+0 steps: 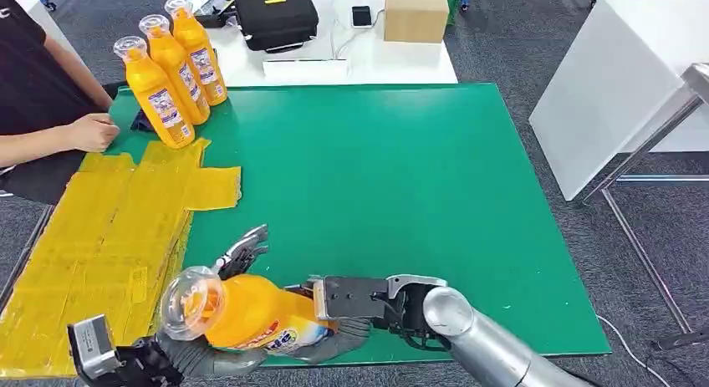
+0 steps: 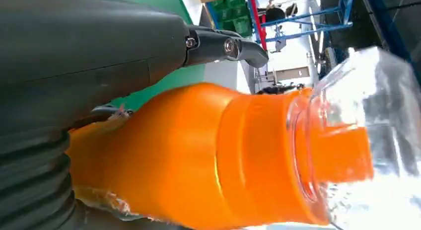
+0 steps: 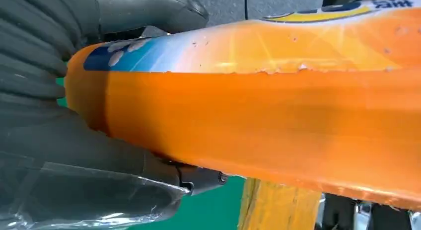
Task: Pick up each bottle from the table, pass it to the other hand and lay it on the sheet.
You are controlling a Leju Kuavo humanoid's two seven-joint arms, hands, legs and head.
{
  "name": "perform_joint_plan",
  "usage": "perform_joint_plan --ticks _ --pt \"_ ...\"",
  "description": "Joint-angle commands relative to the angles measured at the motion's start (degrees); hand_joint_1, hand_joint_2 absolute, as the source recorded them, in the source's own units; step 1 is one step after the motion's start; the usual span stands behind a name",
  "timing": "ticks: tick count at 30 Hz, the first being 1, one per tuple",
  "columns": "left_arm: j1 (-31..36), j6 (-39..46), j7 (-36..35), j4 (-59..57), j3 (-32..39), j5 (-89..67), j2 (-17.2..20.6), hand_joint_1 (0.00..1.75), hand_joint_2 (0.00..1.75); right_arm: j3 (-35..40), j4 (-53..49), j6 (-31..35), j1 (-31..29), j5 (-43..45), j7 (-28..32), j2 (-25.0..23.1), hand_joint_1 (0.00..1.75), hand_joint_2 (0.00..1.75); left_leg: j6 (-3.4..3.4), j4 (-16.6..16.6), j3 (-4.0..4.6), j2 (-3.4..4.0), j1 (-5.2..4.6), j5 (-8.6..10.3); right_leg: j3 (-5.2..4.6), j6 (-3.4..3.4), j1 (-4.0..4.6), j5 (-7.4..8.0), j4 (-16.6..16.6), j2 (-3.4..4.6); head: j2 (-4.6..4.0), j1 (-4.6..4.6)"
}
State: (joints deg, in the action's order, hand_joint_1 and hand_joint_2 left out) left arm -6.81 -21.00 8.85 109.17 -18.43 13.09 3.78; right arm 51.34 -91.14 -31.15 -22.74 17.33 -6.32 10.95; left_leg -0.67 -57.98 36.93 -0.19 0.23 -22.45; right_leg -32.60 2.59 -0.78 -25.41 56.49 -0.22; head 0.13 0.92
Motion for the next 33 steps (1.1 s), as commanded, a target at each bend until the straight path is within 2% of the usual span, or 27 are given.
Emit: perform_joint_plan --ticks 1,7,8,24,28,30,31,32,33 --pt "2.1 -1.3 -1.4 -4.6 -1.9 3.6 1.7 0.0 1.75 5.9 2.3 -1.0 -5.0 -0.4 0.1 0.0 1.75 1.75 0.02 0.0 -0.11 0.08 -0.01 -0.02 0.07 -0.07 -0.01 0.0 0.0 0.08 0.0 0.0" --pt "3.2 -0.6 -2.6 -5.5 -2.6 6.1 0.9 0.0 1.75 8.5 3.7 -0.8 -6.9 -0.7 0.0 -1.3 1.75 1.75 0.05 0.0 -0.18 0.08 0.03 -0.04 0.16 -0.13 0.04 -0.01 0.0 0.08 0.0 0.02" --pt "3.1 -0.5 -2.5 -5.5 -2.5 6.7 0.7 1.75 1.75 8.7 3.7 -0.7 -7.0 -0.7 0.1 -1.3 1.75 1.75 0.05 0.0 -0.14 0.09 0.02 -0.02 0.11 -0.1 0.03 0.0 0.0 0.09 0.0 0.0" --pt "2.8 -1.2 -1.4 -5.8 -1.9 7.9 0.6 1.75 1.75 8.0 4.5 0.3 -6.5 -1.0 0.3 -0.8 1.75 1.75 0.05 0.0 -0.2 0.02 0.05 -0.04 0.2 -0.13 0.06 -0.03 0.0 0.02 0.0 0.02" --pt "2.1 -0.1 -0.9 -5.5 -0.6 6.8 0.3 1.75 1.75 5.6 2.9 4.6 -5.0 -7.0 0.9 0.0 1.75 1.75 0.03 0.0 -0.13 -0.01 0.03 -0.02 0.14 -0.08 0.03 -0.02 0.0 -0.02 0.0 0.0" --pt "1.3 -0.1 -0.6 -5.5 0.4 6.0 0.3 1.75 1.75 5.1 0.5 6.4 -6.5 -7.7 -0.7 3.1 1.75 1.75 0.03 0.0 -0.16 -0.01 0.03 -0.03 0.16 -0.1 0.04 -0.03 0.0 -0.02 0.0 0.02" --pt "1.2 -0.2 -0.5 -5.6 0.5 6.0 0.2 1.75 1.75 4.7 0.2 6.1 -6.6 -7.2 -0.9 3.5 0.68 1.75 0.0 0.0 -0.02 -0.03 0.0 0.01 0.02 -0.04 0.0 -0.01 0.0 -0.03 0.0 0.0" --pt "0.7 1.5 0.6 -5.2 1.9 2.8 -0.4 1.75 1.75 2.1 -0.9 8.6 -4.9 -8.8 -1.1 3.5 0.0 1.75 0.01 0.0 -0.11 -0.03 0.02 -0.04 0.13 -0.08 0.03 -0.05 0.0 -0.04 0.0 0.0" --pt "0.4 2.6 1.0 -4.9 3.0 1.2 -0.6 1.75 1.75 -0.2 -1.8 10.7 -3.1 -9.4 -0.9 3.7 0.0 0.0 0.01 0.0 -0.04 -0.02 -0.01 0.0 0.03 -0.05 -0.01 -0.02 0.0 -0.03 0.0 0.02"
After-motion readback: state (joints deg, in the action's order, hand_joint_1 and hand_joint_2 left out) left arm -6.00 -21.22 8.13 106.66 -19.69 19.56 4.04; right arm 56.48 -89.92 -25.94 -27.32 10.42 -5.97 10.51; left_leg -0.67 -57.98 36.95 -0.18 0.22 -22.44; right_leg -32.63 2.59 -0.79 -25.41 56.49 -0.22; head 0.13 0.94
